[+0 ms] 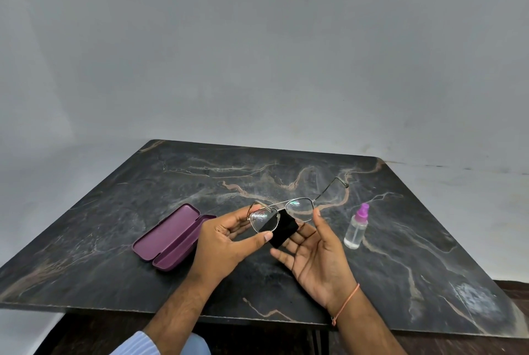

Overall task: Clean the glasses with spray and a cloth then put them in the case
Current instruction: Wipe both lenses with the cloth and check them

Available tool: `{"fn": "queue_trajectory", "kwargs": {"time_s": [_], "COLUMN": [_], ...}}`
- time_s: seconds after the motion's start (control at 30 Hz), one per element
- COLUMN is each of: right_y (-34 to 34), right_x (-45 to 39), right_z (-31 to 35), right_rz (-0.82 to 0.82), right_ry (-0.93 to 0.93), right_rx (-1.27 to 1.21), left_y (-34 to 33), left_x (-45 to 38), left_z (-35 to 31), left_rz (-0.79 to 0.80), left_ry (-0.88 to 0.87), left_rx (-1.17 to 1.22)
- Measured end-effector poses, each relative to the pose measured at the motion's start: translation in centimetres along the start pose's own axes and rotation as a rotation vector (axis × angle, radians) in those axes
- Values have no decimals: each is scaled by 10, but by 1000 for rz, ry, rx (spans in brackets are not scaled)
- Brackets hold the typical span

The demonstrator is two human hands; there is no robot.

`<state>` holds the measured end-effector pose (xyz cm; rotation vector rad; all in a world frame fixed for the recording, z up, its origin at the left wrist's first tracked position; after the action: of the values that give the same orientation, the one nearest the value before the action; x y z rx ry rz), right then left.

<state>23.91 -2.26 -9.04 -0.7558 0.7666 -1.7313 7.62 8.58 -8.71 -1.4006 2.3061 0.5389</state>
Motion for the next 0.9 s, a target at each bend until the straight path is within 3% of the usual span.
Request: {"fn": "queue_trajectory", "kwargs": {"time_s": [0.27, 0.43, 0.67, 0.77, 0.83, 0.9], "right_y": [-5, 2, 33, 34, 27, 16], "right_x": [11, 19, 39, 43, 47, 51], "right_z": [-4, -1, 36, 48, 61, 71], "right_rz": [33, -150, -324, -337, -362, -362], "right_ry": [13, -25, 27, 106, 254, 448], "right_rx": [127, 372, 902, 1247, 1496, 1504], "left_y": [3, 4, 4, 4, 5, 5], "left_x": [0, -1, 0, 1, 1, 1], "left_z": [0, -6, -7, -8, -10, -11], "left_rz": [-51, -58, -50, -34, -27, -23], "left_ry": [6, -9, -44, -53, -57, -56], "left_rx": [41, 88, 88, 78, 82, 78]}}
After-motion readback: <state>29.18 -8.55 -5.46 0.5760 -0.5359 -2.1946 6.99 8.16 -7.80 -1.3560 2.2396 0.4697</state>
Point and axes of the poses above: each hand's wrist, its own x-axis away from the middle knuckle, its own y-axis out of the back of the hand, z = x × y, the point moved 4 cm from there along -x, towards the middle knuckle, and after that the axes turned 10 degrees about -x, right-handed, at the moved point
